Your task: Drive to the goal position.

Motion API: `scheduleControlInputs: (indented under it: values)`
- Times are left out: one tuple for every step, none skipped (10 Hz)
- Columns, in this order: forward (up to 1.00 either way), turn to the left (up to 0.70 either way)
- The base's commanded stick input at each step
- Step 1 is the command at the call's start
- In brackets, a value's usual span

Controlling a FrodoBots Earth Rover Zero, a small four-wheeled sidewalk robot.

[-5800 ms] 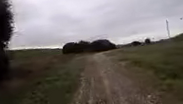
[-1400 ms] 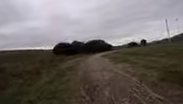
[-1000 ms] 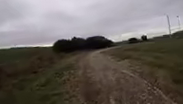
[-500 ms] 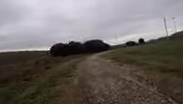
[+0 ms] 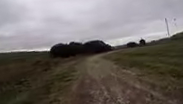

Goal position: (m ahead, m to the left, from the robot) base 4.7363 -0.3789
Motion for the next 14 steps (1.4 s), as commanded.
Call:
scheduleControlInputs:
  values:
    - [0.70, 0.00]
    - [0.70, 0.00]
    - [0.70, 0.00]
    - [0.70, 0.00]
    - [0.70, 0.00]
    - [0.70, 0.00]
    - [0.70, 0.00]
    - [0.70, -0.12]
    - [0.70, -0.29]
    - [0.70, -0.29]
    - [0.70, -0.20]
    - [0.70, -0.12]
    - [0.70, -0.05]
    - [0.70, 0.00]
